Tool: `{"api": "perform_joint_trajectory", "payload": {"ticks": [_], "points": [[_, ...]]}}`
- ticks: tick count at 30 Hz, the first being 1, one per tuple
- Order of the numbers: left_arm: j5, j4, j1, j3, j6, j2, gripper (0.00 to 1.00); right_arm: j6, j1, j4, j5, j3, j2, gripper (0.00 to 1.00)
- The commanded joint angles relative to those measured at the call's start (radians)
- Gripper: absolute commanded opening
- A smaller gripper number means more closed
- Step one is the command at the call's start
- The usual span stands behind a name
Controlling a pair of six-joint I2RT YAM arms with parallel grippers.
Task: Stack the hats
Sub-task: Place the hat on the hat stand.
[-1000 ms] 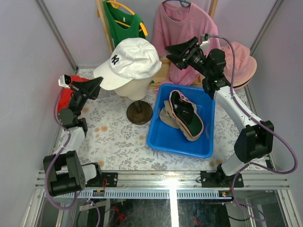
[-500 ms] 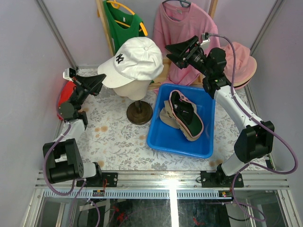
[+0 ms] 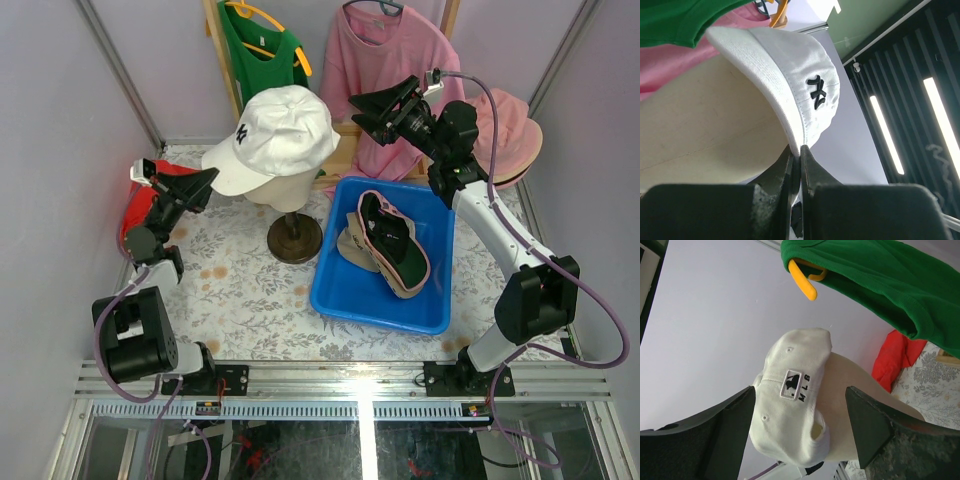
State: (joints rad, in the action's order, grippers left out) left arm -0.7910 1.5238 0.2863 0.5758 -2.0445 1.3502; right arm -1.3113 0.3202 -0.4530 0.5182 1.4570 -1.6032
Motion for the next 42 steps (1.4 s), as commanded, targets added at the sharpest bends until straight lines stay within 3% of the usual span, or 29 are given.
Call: {"api": "perform_joint_trajectory", "payload": {"ticks": [1, 16, 22, 31, 36, 42], "points": [[-0.056, 0.043, 0.043, -0.001, -0.110, 0.021, 0.00, 0.017, -0.002, -0.039, 0.032, 0.019, 0.055, 0.80], [-0.110, -0.032, 0.053, 0.002, -0.081, 0.047, 0.00, 0.018, -0.002, -0.044, 0.036, 0.003, 0.058, 0.80], [-0.100, -0.072, 0.053, 0.005, -0.073, 0.040, 0.15, 0.023, -0.001, -0.041, 0.037, -0.006, 0.063, 0.80], [-0.092, -0.212, 0.054, 0.002, -0.005, -0.028, 0.50, 0.034, -0.001, -0.022, 0.040, 0.012, 0.062, 0.80], [-0.075, -0.366, 0.054, 0.018, 0.066, -0.090, 0.57, 0.084, -0.003, 0.034, 0.038, 0.022, 0.079, 0.80], [-0.010, -0.558, 0.066, -0.017, 0.141, -0.184, 0.59, 0.266, -0.004, 0.255, -0.019, -0.019, 0.170, 0.80]]}}
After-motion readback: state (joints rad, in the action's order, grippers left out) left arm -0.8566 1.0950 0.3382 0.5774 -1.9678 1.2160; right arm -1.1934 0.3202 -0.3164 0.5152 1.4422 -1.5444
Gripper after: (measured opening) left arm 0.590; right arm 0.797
